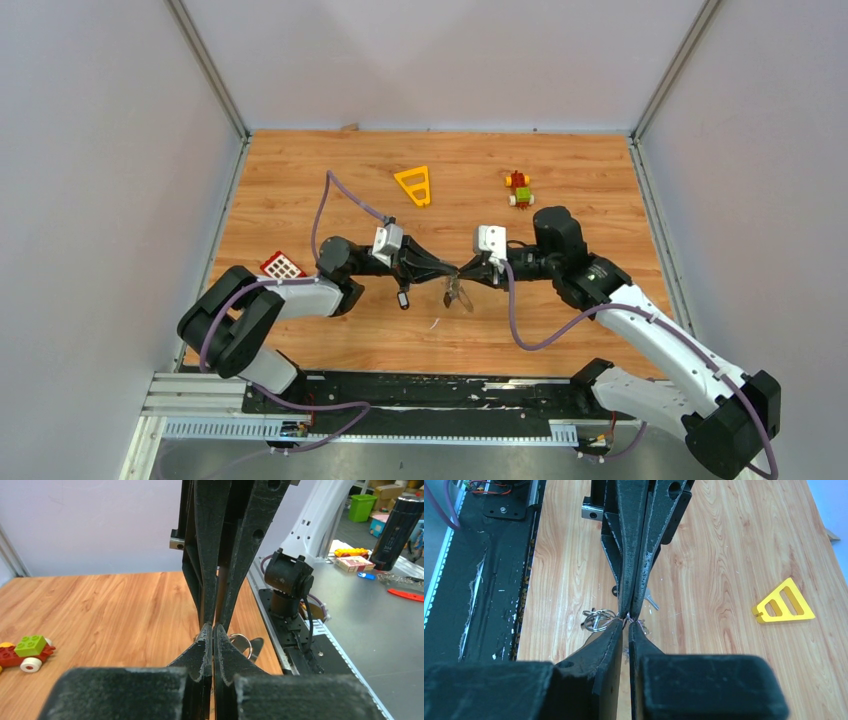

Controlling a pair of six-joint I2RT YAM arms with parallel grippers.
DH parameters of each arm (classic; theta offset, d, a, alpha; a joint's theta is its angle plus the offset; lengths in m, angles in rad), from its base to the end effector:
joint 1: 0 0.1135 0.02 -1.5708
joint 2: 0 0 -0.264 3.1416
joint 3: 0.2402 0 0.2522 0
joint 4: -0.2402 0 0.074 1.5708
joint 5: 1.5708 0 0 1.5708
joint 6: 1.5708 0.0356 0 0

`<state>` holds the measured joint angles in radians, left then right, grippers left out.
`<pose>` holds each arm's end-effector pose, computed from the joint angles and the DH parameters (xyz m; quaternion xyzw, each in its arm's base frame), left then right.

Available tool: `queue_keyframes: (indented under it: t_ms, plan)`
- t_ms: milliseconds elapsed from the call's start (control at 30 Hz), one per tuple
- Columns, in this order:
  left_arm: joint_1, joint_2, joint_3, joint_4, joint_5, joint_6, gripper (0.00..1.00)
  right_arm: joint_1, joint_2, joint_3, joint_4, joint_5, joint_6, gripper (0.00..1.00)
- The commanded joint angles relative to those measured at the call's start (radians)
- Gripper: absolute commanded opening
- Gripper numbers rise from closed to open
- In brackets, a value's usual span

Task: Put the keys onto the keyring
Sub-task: Adjust the keyring.

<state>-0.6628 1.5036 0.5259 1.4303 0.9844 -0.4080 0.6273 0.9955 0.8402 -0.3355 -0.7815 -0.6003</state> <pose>0.1971 -0.1915 0.2483 0.4568 0.4128 -0.5967 0.5147 0.1595 0.1466 0.3096 -0.6169 0.5355 0.3331 0.4709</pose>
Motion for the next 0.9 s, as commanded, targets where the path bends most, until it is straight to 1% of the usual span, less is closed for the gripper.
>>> queue_keyframes:
  t_ms: [0,233,367,467,567,667,733,800,867]
  plan:
    - [-0.008,-0.008,0.03,0.127,-0.048,-0.027,0.0,0.014,0.017,-0.007,0.057,0.005,0.036,0.11]
    - [-0.012,-0.005,0.023,0.113,-0.054,-0.013,0.0,0.015,0.013,-0.009,0.07,-0.016,0.04,0.08]
    - [-0.014,-0.005,0.022,0.096,-0.053,0.002,0.0,0.014,-0.003,-0.012,0.068,-0.012,0.023,0.0]
    - [-0.012,-0.013,0.017,0.074,-0.049,0.031,0.0,0.014,-0.02,-0.01,0.056,0.008,0.004,0.0]
    - [-0.012,-0.025,0.01,0.053,-0.04,0.062,0.0,0.014,-0.039,-0.005,0.033,0.058,-0.021,0.0]
    - [-0.01,-0.047,0.015,-0.002,-0.018,0.115,0.01,0.014,-0.06,0.0,0.003,0.093,-0.068,0.0]
    - [-0.005,-0.072,0.029,-0.076,0.001,0.167,0.13,0.014,-0.074,0.008,-0.025,0.117,-0.104,0.0]
    - [0.0,-0.105,0.049,-0.202,0.015,0.252,0.26,0.015,-0.082,0.023,-0.068,0.143,-0.143,0.0]
    - [0.003,-0.153,0.086,-0.47,0.013,0.409,0.38,0.022,-0.089,0.038,-0.107,0.174,-0.183,0.0]
